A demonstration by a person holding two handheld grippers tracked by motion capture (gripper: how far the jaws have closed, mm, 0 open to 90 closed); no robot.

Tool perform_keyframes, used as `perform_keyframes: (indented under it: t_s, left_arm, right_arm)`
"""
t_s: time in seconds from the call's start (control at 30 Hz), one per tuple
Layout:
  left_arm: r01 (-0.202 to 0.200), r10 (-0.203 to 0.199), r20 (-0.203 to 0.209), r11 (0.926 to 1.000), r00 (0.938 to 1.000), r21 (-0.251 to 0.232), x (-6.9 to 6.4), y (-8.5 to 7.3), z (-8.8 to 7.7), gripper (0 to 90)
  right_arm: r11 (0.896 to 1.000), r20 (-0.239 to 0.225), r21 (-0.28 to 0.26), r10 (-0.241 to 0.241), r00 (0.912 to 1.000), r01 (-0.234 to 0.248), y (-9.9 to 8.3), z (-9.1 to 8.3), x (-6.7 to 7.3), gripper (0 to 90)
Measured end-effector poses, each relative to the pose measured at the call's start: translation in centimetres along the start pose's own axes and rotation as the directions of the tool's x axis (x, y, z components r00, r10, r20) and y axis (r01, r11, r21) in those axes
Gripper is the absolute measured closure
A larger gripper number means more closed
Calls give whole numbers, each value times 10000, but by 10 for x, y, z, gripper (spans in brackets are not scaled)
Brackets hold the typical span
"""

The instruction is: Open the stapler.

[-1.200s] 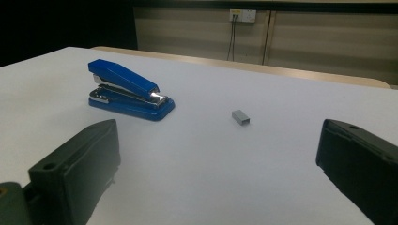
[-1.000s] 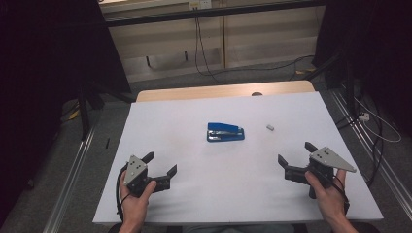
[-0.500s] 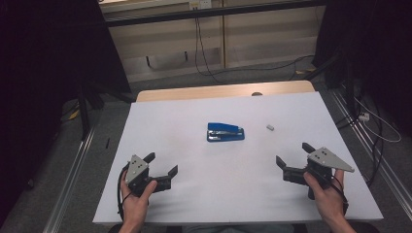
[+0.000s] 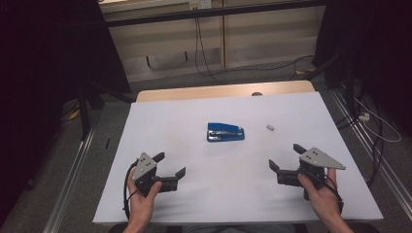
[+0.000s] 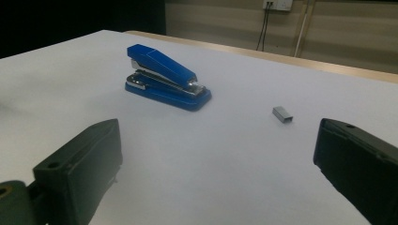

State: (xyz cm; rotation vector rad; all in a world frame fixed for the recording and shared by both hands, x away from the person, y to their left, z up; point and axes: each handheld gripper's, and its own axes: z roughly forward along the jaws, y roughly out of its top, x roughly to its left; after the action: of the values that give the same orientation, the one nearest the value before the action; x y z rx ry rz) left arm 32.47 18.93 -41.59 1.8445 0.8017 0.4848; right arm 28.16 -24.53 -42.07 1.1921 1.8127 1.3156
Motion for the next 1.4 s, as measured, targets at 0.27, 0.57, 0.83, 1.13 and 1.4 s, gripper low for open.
perform_keyframes:
  t_s: [0.27,0.57,0.83,1.13,1.4]
  left_arm:
    - [70,-71,619,10000,9981,16,-2,9,16,57]
    - [-225,233,635,9997,9977,-135,4,24,35,53]
    - [-522,521,539,9986,9972,-8,6,37,54,53]
    - [-626,622,786,9980,9950,17,1,52,78,53]
    - [-216,210,1055,9998,9942,40,6,65,105,53]
  right_arm:
    - [9999,-113,30,-128,9999,128,11,17,0,8]
    - [10000,-809,-29,36,9967,-39,21,53,6,12]
    - [9974,-2022,-71,-719,9767,720,31,79,22,14]
    - [9999,-1971,-109,-87,9803,67,37,96,24,37]
    - [9992,-2025,243,-265,9789,320,36,120,30,58]
